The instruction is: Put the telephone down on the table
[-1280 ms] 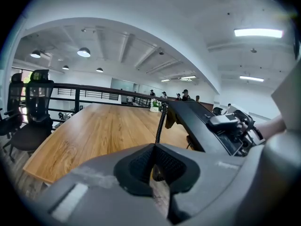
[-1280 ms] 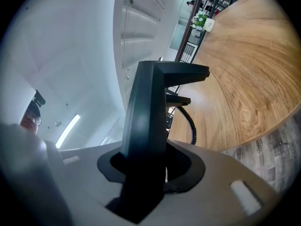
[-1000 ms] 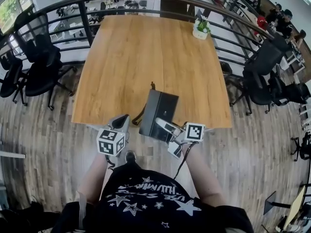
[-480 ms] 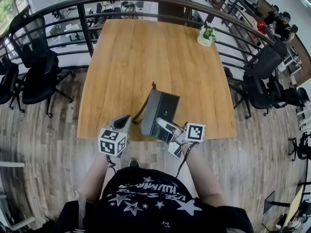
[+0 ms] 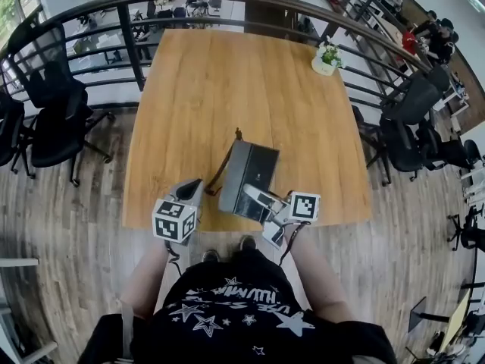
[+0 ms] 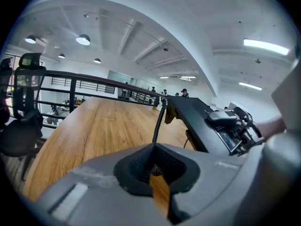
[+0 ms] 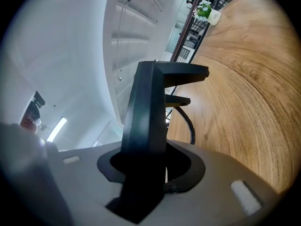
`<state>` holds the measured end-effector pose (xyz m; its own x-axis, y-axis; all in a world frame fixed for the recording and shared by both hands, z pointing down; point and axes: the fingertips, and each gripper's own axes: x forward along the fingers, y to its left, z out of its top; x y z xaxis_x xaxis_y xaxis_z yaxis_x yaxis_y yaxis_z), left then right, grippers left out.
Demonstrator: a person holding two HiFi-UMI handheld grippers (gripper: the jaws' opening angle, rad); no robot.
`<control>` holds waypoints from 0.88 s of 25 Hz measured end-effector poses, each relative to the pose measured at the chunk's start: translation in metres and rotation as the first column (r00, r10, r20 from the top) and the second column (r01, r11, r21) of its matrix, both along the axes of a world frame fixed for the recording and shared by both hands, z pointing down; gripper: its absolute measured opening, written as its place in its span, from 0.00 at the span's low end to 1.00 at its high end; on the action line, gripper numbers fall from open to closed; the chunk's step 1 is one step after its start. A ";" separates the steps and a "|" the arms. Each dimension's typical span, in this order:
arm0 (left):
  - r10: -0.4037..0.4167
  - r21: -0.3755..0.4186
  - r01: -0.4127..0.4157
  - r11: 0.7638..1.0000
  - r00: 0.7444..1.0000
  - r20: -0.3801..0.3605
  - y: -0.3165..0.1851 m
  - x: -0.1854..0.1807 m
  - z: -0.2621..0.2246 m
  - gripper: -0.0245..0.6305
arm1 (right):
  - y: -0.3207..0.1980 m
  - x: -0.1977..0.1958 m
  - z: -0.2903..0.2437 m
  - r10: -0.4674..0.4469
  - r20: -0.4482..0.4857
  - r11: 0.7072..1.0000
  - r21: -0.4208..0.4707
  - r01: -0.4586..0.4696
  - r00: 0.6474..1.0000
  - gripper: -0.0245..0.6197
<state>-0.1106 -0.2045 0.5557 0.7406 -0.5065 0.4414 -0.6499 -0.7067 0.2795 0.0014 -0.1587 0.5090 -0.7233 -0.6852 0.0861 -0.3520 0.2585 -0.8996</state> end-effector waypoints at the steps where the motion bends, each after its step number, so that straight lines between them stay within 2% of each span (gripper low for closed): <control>1: -0.002 -0.006 0.002 1.000 1.000 0.006 -0.004 0.002 0.002 0.04 | -0.006 0.004 0.002 0.000 0.003 1.000 -0.006 0.000 1.000 0.29; 7: -0.051 -0.012 0.051 0.999 0.998 0.028 -0.035 0.010 0.003 0.04 | -0.045 0.029 0.007 -0.025 0.008 1.000 -0.009 0.025 1.000 0.29; 14: -0.120 0.010 0.120 0.993 0.993 0.002 -0.089 0.036 -0.016 0.04 | -0.095 0.061 0.003 -0.073 0.011 0.997 -0.006 0.073 0.997 0.29; 22: -0.129 0.033 0.129 0.991 0.992 -0.003 -0.120 0.068 -0.021 0.04 | -0.132 0.082 0.001 -0.112 0.003 0.994 0.013 0.112 0.994 0.29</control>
<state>-0.0422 -0.3245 0.5348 0.6688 -0.6121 0.4220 -0.7358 -0.6260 0.2583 0.0836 -0.2902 0.5101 -0.7957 -0.6010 0.0750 -0.3171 0.3077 -0.8971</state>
